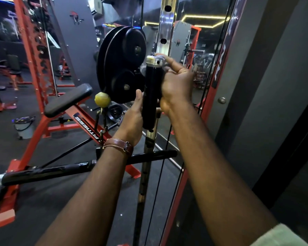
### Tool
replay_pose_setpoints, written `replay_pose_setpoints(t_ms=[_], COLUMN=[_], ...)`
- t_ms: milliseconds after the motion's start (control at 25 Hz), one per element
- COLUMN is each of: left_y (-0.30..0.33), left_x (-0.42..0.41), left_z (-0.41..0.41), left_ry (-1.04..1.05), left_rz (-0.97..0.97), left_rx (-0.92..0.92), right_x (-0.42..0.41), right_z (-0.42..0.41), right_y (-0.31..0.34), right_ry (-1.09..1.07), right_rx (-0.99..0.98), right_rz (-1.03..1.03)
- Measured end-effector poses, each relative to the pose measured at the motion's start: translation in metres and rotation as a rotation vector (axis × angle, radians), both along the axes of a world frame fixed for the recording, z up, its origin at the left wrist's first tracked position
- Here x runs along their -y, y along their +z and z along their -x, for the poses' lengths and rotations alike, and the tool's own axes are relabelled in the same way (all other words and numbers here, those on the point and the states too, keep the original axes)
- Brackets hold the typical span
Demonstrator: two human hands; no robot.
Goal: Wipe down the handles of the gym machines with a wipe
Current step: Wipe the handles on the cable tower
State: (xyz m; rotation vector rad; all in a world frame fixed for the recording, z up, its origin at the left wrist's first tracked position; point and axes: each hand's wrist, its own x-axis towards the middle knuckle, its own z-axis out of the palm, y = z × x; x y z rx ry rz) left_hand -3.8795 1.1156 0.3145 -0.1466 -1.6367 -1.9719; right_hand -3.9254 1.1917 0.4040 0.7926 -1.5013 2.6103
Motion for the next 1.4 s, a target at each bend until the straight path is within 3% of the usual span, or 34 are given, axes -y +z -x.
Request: replay_pose_setpoints(t_ms=[160,320,400,480,640,800,920,1080,1200,1240,1320,1400], left_y=[-0.004,0.002,0.001,-0.002,-0.006,-0.007,-0.005,-0.006,-0.005,-0.005,-0.006,-0.007], left_x=[0.002,-0.002,-0.004,-0.004,-0.002,-0.005,-0.007,-0.007,-0.007,-0.007,-0.007,-0.008], left_z=[0.001,0.000,-0.001,-0.001,-0.004,-0.010,-0.011,-0.009,-0.011,-0.011,-0.010,-0.011], left_ry=[0.029,0.021,-0.021,-0.056,-0.040,0.000,0.005,0.010,0.019,0.015,0.010,0.016], left_rz=[0.085,-0.022,-0.057,-0.049,-0.029,0.048,0.059,0.098,0.101,0.112,0.138,0.144], left_rx=[0.077,0.025,-0.003,-0.013,0.000,0.011,-0.020,-0.053,-0.059,-0.052,-0.025,-0.011], right_x=[-0.029,-0.014,-0.005,-0.009,-0.020,-0.005,0.002,-0.019,-0.021,-0.020,-0.014,-0.012], right_z=[-0.011,-0.002,-0.007,-0.022,-0.047,-0.025,-0.016,0.001,-0.004,0.002,0.006,0.001], right_y=[-0.090,-0.034,-0.004,-0.023,-0.099,-0.030,0.012,0.008,0.005,0.011,0.021,0.007], right_ry=[-0.226,-0.019,-0.061,-0.303,-0.653,-0.909,-0.914,-0.610,-0.447,-0.382,-0.243,-0.251], right_rx=[-0.328,0.050,0.065,-0.087,-0.608,-0.950,-1.142,-0.892,-1.019,-0.980,-0.642,-0.375], right_rz=[-0.360,-0.093,0.051,0.017,-0.188,-0.081,-0.234,-0.172,-0.188,-0.216,-0.186,-0.118])
